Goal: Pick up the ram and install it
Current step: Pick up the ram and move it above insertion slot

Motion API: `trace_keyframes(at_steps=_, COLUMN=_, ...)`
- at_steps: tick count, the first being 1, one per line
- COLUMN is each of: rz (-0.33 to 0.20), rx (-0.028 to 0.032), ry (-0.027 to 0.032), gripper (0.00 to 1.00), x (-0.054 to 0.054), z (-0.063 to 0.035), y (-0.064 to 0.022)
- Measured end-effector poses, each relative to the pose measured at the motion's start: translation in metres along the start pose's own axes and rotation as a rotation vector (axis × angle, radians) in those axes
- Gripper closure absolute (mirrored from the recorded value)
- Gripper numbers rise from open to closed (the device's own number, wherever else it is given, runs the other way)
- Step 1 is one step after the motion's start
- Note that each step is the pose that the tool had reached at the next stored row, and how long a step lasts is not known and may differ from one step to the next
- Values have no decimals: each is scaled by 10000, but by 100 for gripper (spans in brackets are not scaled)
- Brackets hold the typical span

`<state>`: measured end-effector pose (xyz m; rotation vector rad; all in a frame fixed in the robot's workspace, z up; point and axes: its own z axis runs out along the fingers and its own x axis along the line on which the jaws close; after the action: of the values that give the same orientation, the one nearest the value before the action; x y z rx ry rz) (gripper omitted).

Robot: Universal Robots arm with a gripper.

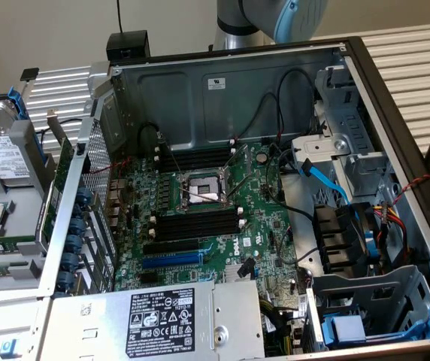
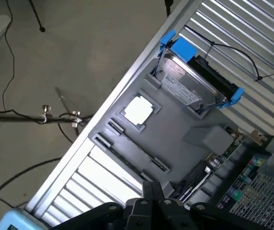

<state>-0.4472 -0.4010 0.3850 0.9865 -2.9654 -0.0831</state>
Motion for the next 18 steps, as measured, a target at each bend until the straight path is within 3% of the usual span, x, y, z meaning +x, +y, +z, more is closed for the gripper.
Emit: trace_keyframes(at_steps=18, rz=-3270, rx=0, ry=173, gripper=90, x=0, z=1, y=0)
